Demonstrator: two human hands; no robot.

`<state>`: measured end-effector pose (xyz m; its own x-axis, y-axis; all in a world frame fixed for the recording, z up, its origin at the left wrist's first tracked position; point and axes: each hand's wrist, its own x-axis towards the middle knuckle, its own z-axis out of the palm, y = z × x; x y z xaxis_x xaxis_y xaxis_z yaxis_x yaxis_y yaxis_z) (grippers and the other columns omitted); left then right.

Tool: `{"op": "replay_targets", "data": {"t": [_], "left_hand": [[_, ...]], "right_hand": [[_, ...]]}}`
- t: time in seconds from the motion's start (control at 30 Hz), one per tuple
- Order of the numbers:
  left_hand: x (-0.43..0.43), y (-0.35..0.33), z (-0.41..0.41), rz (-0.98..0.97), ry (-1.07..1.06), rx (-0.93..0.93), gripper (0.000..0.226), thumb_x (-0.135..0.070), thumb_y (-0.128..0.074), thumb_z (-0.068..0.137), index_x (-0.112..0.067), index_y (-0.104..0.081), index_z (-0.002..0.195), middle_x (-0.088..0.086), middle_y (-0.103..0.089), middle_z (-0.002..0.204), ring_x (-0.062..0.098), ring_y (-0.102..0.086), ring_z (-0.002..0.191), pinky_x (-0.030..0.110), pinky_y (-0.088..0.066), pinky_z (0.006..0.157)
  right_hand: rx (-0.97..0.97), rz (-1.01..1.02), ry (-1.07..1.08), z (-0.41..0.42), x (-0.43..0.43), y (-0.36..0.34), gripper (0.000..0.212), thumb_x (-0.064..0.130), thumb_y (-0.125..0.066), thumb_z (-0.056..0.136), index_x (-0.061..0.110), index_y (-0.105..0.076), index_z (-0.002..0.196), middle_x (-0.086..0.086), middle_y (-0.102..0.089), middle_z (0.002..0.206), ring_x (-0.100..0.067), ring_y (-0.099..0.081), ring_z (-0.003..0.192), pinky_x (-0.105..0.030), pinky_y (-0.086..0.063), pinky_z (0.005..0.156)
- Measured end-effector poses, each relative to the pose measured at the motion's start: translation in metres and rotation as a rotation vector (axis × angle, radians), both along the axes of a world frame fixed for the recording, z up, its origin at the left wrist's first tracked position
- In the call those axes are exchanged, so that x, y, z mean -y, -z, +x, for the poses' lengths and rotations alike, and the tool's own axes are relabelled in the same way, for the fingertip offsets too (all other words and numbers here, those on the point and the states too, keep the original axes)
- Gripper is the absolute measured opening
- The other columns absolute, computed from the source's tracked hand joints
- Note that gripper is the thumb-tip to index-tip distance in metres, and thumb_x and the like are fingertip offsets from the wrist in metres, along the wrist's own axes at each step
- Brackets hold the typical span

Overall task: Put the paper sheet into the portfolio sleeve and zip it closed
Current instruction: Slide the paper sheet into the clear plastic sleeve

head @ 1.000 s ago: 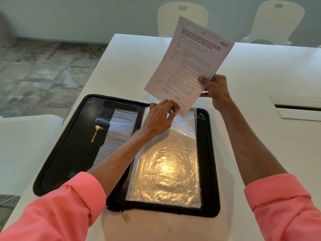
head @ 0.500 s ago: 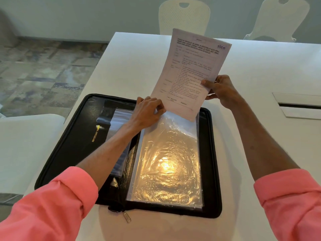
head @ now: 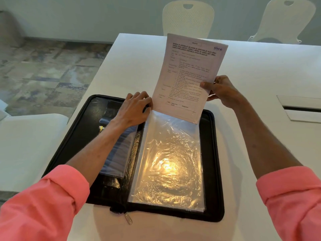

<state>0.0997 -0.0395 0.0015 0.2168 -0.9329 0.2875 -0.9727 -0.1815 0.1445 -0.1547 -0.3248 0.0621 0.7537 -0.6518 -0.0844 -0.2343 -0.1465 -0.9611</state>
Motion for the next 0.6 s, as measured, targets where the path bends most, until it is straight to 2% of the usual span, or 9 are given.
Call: {"op": "replay_targets", "data": {"t": [0.23, 0.37, 0.6], "left_hand": [[0.001, 0.005, 0.006, 0.001, 0.046, 0.111, 0.02, -0.031, -0.056, 0.109, -0.019, -0.065, 0.123, 0.003, -0.062, 0.129, 0.023, -0.064, 0.109, 0.045, -0.048, 0.102], [0.002, 0.009, 0.003, -0.046, 0.034, 0.137, 0.02, -0.031, -0.053, 0.109, -0.019, -0.066, 0.118, 0.002, -0.064, 0.121, 0.022, -0.065, 0.103, 0.043, -0.049, 0.097], [0.003, 0.012, 0.004, -0.049, 0.039, 0.098, 0.021, -0.033, -0.051, 0.109, -0.02, -0.065, 0.115, 0.0, -0.064, 0.119, 0.02, -0.062, 0.104, 0.042, -0.047, 0.098]], "right_hand": [[-0.006, -0.002, -0.067, 0.001, 0.012, 0.0, 0.015, 0.02, -0.079, 0.099, 0.02, -0.08, 0.115, -0.004, -0.086, 0.108, -0.022, -0.084, 0.095, -0.03, -0.067, 0.067], [-0.054, -0.003, -0.099, 0.004, 0.015, 0.003, 0.015, 0.02, -0.08, 0.098, 0.02, -0.08, 0.113, -0.004, -0.085, 0.109, -0.023, -0.084, 0.097, -0.031, -0.068, 0.069], [-0.117, 0.026, -0.131, 0.009, 0.016, 0.018, 0.02, 0.023, -0.082, 0.097, 0.018, -0.08, 0.116, -0.005, -0.085, 0.11, -0.025, -0.083, 0.1, -0.033, -0.069, 0.069]]}}
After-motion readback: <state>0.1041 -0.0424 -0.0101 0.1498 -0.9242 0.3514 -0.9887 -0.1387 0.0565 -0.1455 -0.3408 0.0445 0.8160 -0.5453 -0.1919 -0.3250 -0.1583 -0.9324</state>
